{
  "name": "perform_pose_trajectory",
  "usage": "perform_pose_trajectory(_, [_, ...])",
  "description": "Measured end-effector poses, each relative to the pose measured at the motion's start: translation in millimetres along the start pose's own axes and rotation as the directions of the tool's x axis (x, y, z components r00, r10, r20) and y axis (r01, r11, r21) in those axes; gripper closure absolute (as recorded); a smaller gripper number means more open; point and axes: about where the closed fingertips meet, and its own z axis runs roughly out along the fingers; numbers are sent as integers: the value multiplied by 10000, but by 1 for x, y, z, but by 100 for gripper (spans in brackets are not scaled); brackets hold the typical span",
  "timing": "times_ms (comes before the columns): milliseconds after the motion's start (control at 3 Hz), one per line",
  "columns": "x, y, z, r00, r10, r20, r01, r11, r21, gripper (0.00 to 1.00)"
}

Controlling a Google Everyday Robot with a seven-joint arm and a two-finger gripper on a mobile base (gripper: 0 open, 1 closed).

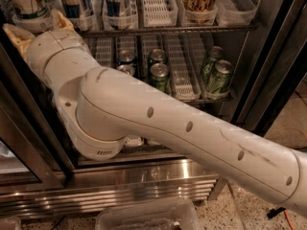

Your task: Pick 7up can from top shelf of fridge

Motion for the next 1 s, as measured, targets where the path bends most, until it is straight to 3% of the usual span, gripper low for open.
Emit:
perform_pose_trajectory(667, [0, -8, 11, 9998, 163, -110, -166, 9992, -354, 23])
perform_pose_trajectory(1000, [1, -12, 19, 9997, 125, -190, -132, 9991, -410, 23])
